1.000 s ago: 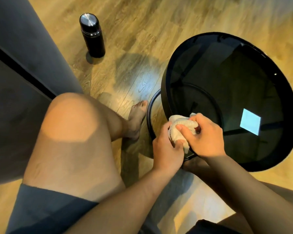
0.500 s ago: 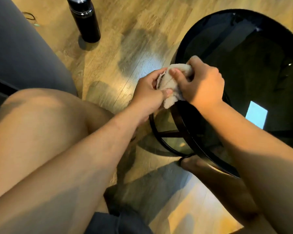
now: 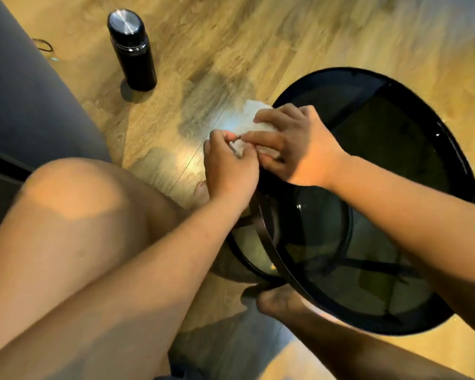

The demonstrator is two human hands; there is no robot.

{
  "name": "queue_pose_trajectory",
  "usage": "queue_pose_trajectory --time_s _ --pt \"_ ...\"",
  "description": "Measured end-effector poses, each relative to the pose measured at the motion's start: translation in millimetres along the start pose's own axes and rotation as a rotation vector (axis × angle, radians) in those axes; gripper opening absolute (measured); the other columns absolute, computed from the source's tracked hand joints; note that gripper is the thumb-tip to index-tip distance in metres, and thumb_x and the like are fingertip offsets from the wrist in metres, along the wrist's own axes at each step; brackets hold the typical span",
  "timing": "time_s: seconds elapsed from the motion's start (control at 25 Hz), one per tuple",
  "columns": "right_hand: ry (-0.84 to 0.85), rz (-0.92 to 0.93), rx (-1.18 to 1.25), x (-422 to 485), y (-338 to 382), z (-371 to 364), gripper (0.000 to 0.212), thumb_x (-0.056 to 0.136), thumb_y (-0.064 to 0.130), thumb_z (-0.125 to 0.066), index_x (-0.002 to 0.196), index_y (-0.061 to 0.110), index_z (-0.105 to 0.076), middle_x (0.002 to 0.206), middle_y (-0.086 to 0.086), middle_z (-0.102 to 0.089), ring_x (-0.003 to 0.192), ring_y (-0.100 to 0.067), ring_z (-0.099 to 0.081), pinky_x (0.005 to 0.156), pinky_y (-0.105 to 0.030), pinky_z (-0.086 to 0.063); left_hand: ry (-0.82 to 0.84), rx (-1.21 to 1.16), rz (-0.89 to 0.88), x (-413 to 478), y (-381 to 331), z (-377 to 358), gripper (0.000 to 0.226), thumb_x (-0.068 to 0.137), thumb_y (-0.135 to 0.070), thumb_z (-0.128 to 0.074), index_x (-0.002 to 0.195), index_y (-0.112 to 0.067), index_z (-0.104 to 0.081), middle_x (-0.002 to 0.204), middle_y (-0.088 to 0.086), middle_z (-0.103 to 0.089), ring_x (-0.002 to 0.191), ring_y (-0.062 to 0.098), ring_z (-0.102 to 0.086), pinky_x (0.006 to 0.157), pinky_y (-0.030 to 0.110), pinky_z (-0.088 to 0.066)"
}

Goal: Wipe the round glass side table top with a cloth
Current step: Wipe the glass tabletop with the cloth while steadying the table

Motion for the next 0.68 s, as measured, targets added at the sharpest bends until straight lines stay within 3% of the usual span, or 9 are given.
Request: queue_pose_trajectory --time_s 0.08,0.16,0.24,0.32,0.4,0.52,0.6,0.68 --pt "-0.032 -0.083 0.022 11.7 -7.9 6.7 0.045 0.086 0.058 -0.053 0.121 0.032 -0.066 0.119 -0.005 -0.060 0.103 -0.030 -0.056 0.083 -0.044 -0.040 -0.011 -0.022 -0.093 -15.0 -11.3 4.6 0.019 0.092 -0.018 -0.056 0.109 -0.016 -0.048 0.120 0.004 -0.051 0.098 0.013 -0.047 0.085 0.021 -0.036" --pt "-0.005 -0.167 0.023 29.0 -21.3 4.8 0.050 0.085 0.060 -0.047 0.118 0.028 -0.066 0.119 -0.005 -0.059 0.111 -0.029 -0.054 0.090 -0.046 -0.039 0.068 0.011 -0.161 -17.9 -18.3 -5.9 0.029 0.098 -0.022 -0.050 0.124 -0.010 -0.044 0.131 0.008 -0.048 0.110 0.016 -0.046 0.085 0.017 -0.031" --pt "0.055 -0.229 0.055 45.4 -32.1 -4.7 0.053 0.086 0.058 -0.036 0.113 0.021 -0.063 0.118 -0.005 -0.062 0.114 -0.029 -0.055 0.093 -0.044 -0.038 0.203 0.153 -0.192 -16.3 -15.8 -25.7 0.045 0.102 -0.031 -0.042 0.141 -0.008 -0.034 0.144 0.013 -0.044 0.126 0.024 -0.047 0.094 0.024 -0.035" --pt "0.059 -0.292 0.106 59.8 -55.0 -9.2 0.049 0.084 0.056 -0.032 0.099 0.018 -0.059 0.105 -0.008 -0.065 0.104 -0.031 -0.058 0.085 -0.041 -0.040 0.275 0.323 -0.206 -16.0 -9.9 -37.2 0.055 0.104 -0.037 -0.033 0.151 -0.010 -0.022 0.153 0.014 -0.038 0.136 0.029 -0.042 0.105 0.037 -0.037" --pt "0.129 -0.421 0.157 66.9 -102.6 -16.5 0.042 0.085 0.053 -0.036 0.098 0.020 -0.058 0.100 -0.012 -0.065 0.099 -0.034 -0.059 0.079 -0.038 -0.041 0.279 0.410 -0.221 -16.9 -8.1 -39.7 0.056 0.104 -0.039 -0.031 0.152 -0.012 -0.022 0.156 0.010 -0.036 0.138 0.028 -0.040 0.108 0.039 -0.033" --pt "0.240 -0.686 0.130 60.1 -179.5 -25.4 0.042 0.088 0.048 -0.035 0.103 0.019 -0.061 0.108 -0.019 -0.066 0.101 -0.038 -0.060 0.082 -0.041 -0.049 0.272 0.422 -0.227 -14.2 -8.0 -38.8 0.057 0.103 -0.041 -0.032 0.152 -0.014 -0.022 0.156 0.006 -0.035 0.140 0.024 -0.038 0.113 0.040 -0.031" --pt "0.312 -0.682 0.101 66.4 -185.3 -32.1 0.033 0.090 0.040 -0.035 0.096 0.019 -0.061 0.104 -0.019 -0.066 0.093 -0.037 -0.058 0.077 -0.039 -0.050 0.258 0.427 -0.249 -12.8 -9.0 -39.2 0.057 0.103 -0.043 -0.033 0.152 -0.016 -0.022 0.155 0.005 -0.036 0.139 0.023 -0.039 0.112 0.038 -0.033" --pt "0.313 -0.514 0.188 82.3 -152.3 -32.5 0.033 0.086 0.039 -0.036 0.091 0.021 -0.064 0.094 -0.013 -0.068 0.088 -0.035 -0.059 0.076 -0.042 -0.053 0.253 0.437 -0.270 -13.6 -11.0 -40.9 0.058 0.103 -0.044 -0.033 0.152 -0.017 -0.022 0.156 0.003 -0.035 0.140 0.021 -0.038 0.110 0.033 -0.031"
Point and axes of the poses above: each hand's wrist, its own x-axis towards the middle knuckle, its own z-axis out of the back of the hand, y = z × x, the point moved 6 cm from there along x, towards the middle knuckle
